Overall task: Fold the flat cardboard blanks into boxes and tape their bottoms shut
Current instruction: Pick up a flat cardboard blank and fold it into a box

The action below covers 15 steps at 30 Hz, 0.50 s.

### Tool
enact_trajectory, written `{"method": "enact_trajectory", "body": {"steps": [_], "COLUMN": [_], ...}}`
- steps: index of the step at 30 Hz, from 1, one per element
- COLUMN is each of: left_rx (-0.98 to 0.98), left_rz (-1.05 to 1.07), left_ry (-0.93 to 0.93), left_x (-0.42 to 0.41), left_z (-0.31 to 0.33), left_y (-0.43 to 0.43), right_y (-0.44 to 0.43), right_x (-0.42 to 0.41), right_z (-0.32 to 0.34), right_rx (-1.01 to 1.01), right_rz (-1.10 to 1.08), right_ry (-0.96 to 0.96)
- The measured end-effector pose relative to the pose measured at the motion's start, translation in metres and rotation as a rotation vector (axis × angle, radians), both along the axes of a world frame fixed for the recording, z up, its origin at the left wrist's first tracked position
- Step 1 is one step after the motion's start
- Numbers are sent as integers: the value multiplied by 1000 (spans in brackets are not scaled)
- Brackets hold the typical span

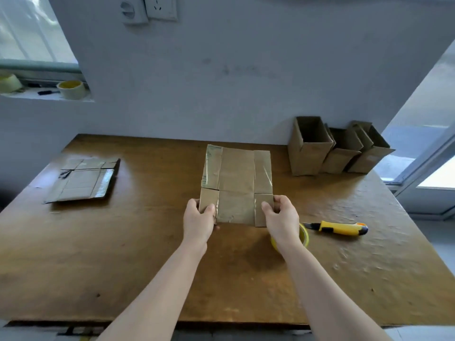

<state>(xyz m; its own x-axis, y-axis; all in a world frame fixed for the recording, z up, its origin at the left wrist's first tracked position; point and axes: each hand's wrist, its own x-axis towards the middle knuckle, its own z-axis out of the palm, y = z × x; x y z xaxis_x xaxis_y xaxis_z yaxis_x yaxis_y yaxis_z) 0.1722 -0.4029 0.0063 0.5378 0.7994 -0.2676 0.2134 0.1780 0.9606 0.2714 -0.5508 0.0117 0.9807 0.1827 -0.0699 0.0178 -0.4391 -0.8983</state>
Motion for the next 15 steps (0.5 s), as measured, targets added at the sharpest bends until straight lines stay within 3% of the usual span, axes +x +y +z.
{"method": "enact_trajectory", "body": {"steps": [10,15], "left_rx": [-112,-215], "left_rz": [32,-14], "left_ry": [40,34], "left_x": [90,125], "left_z": [-7,-13], "left_y": [-114,-140], "right_y": [-113,-145], "right_x": [99,136], "right_z": [23,38], "right_rx": [117,194], "right_rz": [65,116], "right_ry": [14,221]}}
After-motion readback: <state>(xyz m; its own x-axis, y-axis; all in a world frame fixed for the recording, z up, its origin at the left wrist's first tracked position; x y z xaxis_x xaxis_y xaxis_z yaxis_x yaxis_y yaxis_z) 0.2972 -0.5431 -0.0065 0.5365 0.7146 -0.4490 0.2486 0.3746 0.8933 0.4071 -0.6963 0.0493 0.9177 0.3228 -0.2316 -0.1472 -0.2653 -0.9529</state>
